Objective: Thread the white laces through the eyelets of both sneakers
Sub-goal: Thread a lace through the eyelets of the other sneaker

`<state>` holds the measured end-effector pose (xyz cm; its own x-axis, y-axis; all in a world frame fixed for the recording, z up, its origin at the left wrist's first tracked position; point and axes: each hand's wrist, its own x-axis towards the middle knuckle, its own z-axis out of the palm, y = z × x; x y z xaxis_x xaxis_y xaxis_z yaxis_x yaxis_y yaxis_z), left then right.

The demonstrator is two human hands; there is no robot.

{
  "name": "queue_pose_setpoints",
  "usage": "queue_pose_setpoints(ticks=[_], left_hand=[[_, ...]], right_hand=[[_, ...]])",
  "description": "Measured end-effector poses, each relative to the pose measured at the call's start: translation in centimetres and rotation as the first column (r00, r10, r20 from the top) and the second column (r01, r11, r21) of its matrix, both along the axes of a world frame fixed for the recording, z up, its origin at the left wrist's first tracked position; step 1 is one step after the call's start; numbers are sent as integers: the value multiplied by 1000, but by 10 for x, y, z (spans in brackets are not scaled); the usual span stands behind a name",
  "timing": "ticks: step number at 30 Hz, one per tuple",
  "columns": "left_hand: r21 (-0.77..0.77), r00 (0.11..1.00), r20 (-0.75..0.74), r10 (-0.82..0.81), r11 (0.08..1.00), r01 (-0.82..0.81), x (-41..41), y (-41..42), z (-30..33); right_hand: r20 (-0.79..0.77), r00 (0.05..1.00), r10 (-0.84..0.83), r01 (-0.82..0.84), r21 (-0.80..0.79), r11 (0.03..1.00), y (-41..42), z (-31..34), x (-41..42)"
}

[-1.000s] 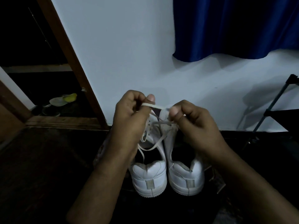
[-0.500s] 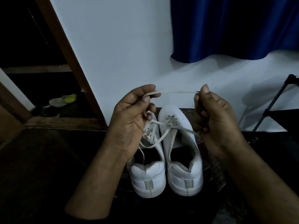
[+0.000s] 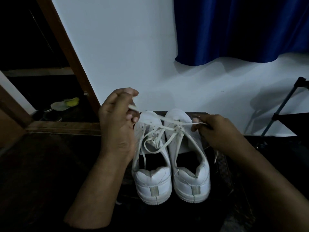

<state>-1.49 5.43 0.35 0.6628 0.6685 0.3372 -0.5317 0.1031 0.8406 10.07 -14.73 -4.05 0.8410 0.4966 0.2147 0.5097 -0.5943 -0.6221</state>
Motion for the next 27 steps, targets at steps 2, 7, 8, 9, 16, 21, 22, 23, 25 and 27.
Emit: queue_pose_setpoints(ticks=[2, 7, 8, 9, 16, 21, 22, 23, 25, 27], left_hand=[[287, 985, -104, 137, 952, -102, 2, -3, -5], [662, 915, -266, 303, 748, -55, 7, 0, -21], [731, 900, -252, 355, 679, -64, 7, 1, -23], [791, 889, -227, 398, 607, -70, 7, 1, -25], [901, 879, -337, 337, 387, 197, -5, -42, -7], [785, 889, -422, 179, 563, 259, -4, -37, -8], [794, 891, -416, 181, 550, 260, -3, -34, -9], [811, 894, -405, 192, 526, 255, -2, -32, -11], [824, 895, -396, 203, 509, 249, -1, -30, -15], [795, 894, -410, 180, 551, 254, -1, -30, -15]], right_hand=[[-84, 987, 136, -128, 102, 987, 2, -2, 1], [-339, 794, 505, -377, 377, 846, 4, 11, -15], [-353, 781, 515, -362, 416, 834, 3, 13, -17], [-369, 775, 513, -325, 465, 824, 3, 14, -18], [-392, 863, 318, -8, 619, 785, 24, 13, -29], [-395, 874, 284, 15, 605, 796, 23, 13, -28], [-393, 878, 274, 22, 604, 797, 22, 14, -27], [-393, 877, 277, 20, 604, 797, 21, 15, -27], [-397, 867, 300, 1, 604, 797, 21, 17, -29], [-398, 856, 331, -21, 612, 791, 22, 19, -32]])
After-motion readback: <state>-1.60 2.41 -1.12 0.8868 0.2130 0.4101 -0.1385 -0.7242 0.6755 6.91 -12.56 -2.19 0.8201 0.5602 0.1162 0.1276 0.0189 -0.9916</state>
